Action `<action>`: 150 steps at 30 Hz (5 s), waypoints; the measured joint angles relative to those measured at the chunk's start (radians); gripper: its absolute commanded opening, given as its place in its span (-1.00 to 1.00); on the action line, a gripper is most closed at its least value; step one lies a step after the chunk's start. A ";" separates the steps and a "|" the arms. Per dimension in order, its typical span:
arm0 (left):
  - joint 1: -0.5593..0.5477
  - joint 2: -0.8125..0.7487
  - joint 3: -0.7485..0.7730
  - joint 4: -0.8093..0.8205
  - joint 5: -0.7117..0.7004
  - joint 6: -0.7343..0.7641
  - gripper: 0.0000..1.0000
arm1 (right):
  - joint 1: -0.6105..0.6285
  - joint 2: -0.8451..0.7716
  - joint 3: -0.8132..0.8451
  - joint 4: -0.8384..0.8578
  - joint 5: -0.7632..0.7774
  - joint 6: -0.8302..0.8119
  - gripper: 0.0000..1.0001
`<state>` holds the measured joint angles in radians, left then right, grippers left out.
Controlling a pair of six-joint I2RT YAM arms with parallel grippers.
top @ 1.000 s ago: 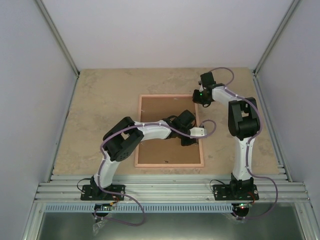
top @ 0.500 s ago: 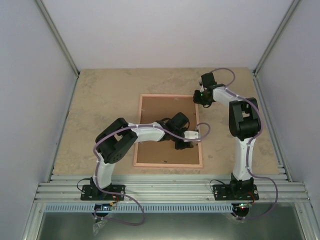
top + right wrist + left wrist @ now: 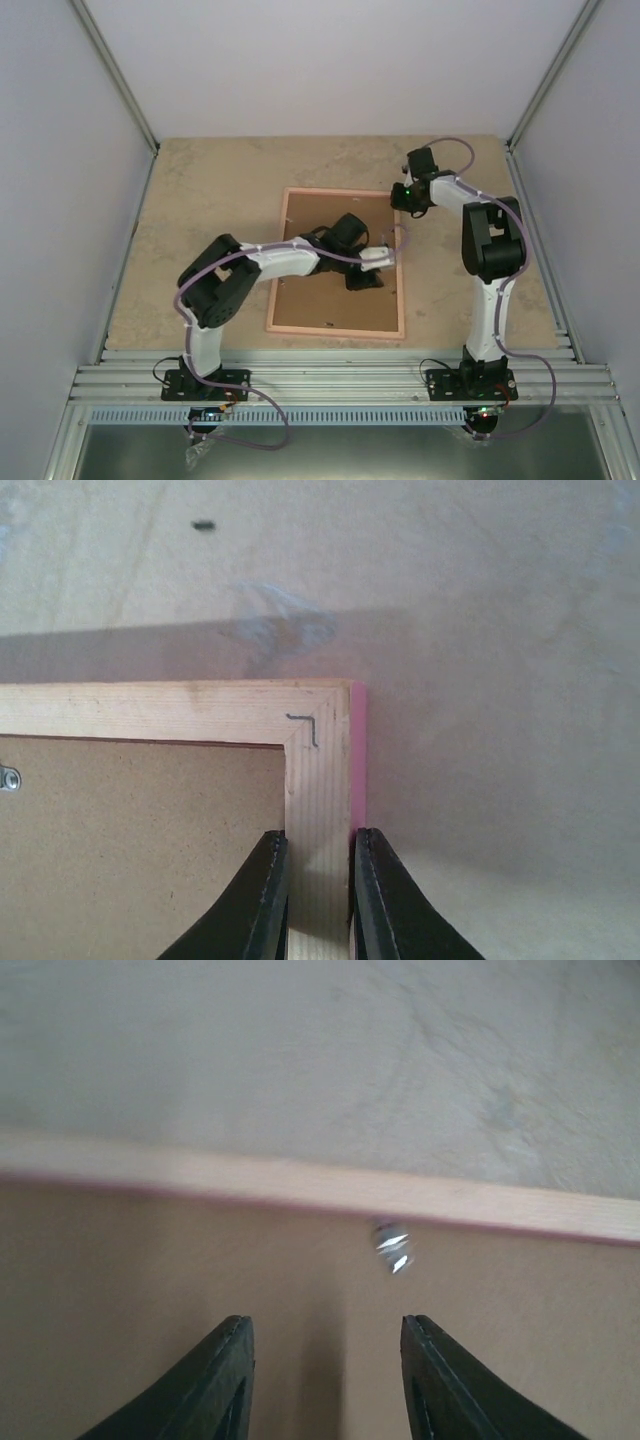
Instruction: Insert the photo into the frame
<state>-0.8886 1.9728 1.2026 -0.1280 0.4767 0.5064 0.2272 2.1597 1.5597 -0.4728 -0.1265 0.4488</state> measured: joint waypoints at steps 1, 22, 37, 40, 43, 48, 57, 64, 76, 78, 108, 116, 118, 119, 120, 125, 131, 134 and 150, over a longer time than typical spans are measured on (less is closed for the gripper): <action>0.020 -0.023 -0.013 0.002 0.005 -0.020 -0.04 | -0.007 -0.009 -0.012 -0.002 -0.002 -0.012 -0.74; 0.712 -0.176 -0.102 -0.039 0.018 -0.522 -0.05 | -0.023 -0.191 -0.054 -0.027 -0.420 -0.623 0.34; 0.769 -0.003 -0.018 -0.089 0.140 -0.574 -0.10 | 0.278 0.169 0.210 -0.004 -0.554 -0.864 0.23; 0.769 0.011 -0.018 -0.093 0.151 -0.575 -0.07 | 0.309 0.182 0.230 -0.029 -0.559 -0.901 0.25; 0.769 0.012 -0.020 -0.101 0.161 -0.578 -0.06 | 0.333 0.143 0.175 -0.040 -0.581 -0.938 0.27; 0.769 0.005 -0.066 -0.076 0.192 -0.589 -0.09 | 0.395 -0.048 -0.093 -0.020 -0.600 -1.003 0.12; 0.769 -0.058 -0.172 -0.028 0.201 -0.634 -0.18 | 0.546 -0.130 -0.249 0.056 -0.624 -0.998 0.07; 0.769 -0.087 -0.221 0.016 0.182 -0.691 -0.20 | 0.623 -0.192 -0.389 0.226 -0.497 -0.840 -0.04; 0.721 -0.112 -0.269 0.088 0.123 -0.729 -0.30 | 0.692 -0.180 -0.412 0.388 -0.293 -0.715 -0.17; 0.717 -0.112 -0.269 0.090 0.112 -0.732 -0.32 | 0.697 -0.178 -0.419 0.413 -0.279 -0.714 -0.19; 0.700 -0.098 -0.248 0.095 0.086 -0.743 -0.44 | 0.692 -0.145 -0.433 0.483 -0.391 -0.927 -0.77; 0.698 -0.096 -0.236 0.083 0.077 -0.739 -0.27 | 0.681 -0.126 -0.379 0.371 -0.484 -0.968 -0.46; 0.698 -0.097 -0.235 0.078 0.077 -0.735 -0.16 | 0.669 -0.127 -0.364 0.323 -0.503 -0.966 -0.36; 0.698 -0.099 -0.235 0.077 0.082 -0.731 -0.10 | 0.662 -0.131 -0.359 0.302 -0.509 -0.962 -0.32; 0.697 -0.104 -0.235 0.073 0.083 -0.724 -0.06 | 0.650 -0.138 -0.356 0.277 -0.516 -0.962 -0.30; 0.697 -0.209 -0.257 0.034 0.111 -0.667 0.17 | 0.570 -0.257 -0.357 0.166 -0.550 -0.962 -0.30; 0.694 -0.463 -0.292 -0.045 0.174 -0.385 0.44 | 0.401 -0.452 -0.422 0.078 -0.572 -0.988 -0.38; 0.658 -0.566 -0.340 -0.134 0.195 -0.160 0.46 | 0.327 -0.478 -0.490 0.030 -0.552 -1.006 -0.41; 0.079 -0.602 -0.582 -0.225 0.057 0.423 0.33 | 0.341 -0.332 -0.579 -0.080 -0.529 -1.194 -0.58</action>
<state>-0.8093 1.3705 0.6205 -0.3531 0.5339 0.9295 0.5682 1.8275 0.9806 -0.5533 -0.6556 -0.7448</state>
